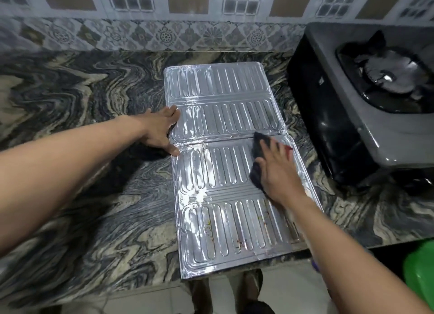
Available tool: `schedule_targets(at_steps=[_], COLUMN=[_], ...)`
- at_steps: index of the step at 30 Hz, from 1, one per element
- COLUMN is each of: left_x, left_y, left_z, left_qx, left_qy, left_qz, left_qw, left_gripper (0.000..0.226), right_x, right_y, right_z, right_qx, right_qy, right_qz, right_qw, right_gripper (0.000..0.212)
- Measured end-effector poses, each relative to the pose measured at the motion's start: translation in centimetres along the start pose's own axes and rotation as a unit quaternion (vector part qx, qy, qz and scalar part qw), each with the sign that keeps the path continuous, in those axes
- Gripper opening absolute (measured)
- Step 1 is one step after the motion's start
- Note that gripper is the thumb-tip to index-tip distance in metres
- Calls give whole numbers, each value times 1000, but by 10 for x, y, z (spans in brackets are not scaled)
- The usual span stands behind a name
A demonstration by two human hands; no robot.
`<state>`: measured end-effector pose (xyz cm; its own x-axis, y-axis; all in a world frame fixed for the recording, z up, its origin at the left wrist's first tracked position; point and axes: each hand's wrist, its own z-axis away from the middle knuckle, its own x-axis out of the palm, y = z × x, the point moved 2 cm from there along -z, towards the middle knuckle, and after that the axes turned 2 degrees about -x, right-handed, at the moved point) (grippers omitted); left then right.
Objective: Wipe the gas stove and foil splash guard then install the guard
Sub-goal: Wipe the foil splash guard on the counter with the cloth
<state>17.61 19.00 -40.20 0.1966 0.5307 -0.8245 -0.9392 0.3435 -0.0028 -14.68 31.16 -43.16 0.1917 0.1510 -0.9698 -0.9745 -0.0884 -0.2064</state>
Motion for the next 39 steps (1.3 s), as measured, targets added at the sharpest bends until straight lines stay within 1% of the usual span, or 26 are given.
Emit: schedule_targets(at_steps=[2,4,5,7,8,9,10,13,15,18,23,27,29,31,35,39], left_x=[-1,-3,-2,2,7,14,21,34,32,32,36,34,29,28,31,29], left_y=[3,9,14,27,34,40,45,52,52,53,51,48,47,48,46,47], left_z=[4,11,16,29,37,45,51,61,60,60,59,57,54,53,51,53], left_qx=[-8,-17,-18,-6,1,9,17,21,16,21,23,33,31,28,21,16], left_qy=[4,14,27,55,62,61,49,2,-1,-2,2,2,0,-5,-8,-15], left_qz=[-1,5,6,13,23,33,36,5,-11,-10,-4,30,12,-11,-22,-22], left_qw=[1000,1000,999,998,998,998,998,1000,1000,1000,1000,999,999,1000,1000,1000], left_gripper=[132,127,122,106,98,94,97,117,120,120,119,106,104,105,106,105], right_x=[-2,0,0,-1,-1,-2,-2,-5,-8,-8,5,12,11,11,17,28], right_y=[17,20,20,17,17,18,18,20,21,25,10,-3,-9,-22,-74,-128], right_z=[-2,-4,-4,-5,-5,-5,-5,-5,-4,6,65,83,75,70,74,90], right_qx=[33,41,42,43,43,43,43,32,21,27,86,120,124,93,-25,-156], right_qy=[9,10,12,14,11,8,4,-9,-14,-13,21,31,29,25,-9,-49], right_qz=[-13,-13,-12,-17,-17,-16,-14,-18,-22,-32,-46,-22,-20,-6,-6,-14], right_qw=[999,999,999,999,999,999,999,999,999,999,995,992,992,995,1000,987], right_gripper=[57,57,57,57,57,57,57,57,58,58,55,59,60,59,57,56])
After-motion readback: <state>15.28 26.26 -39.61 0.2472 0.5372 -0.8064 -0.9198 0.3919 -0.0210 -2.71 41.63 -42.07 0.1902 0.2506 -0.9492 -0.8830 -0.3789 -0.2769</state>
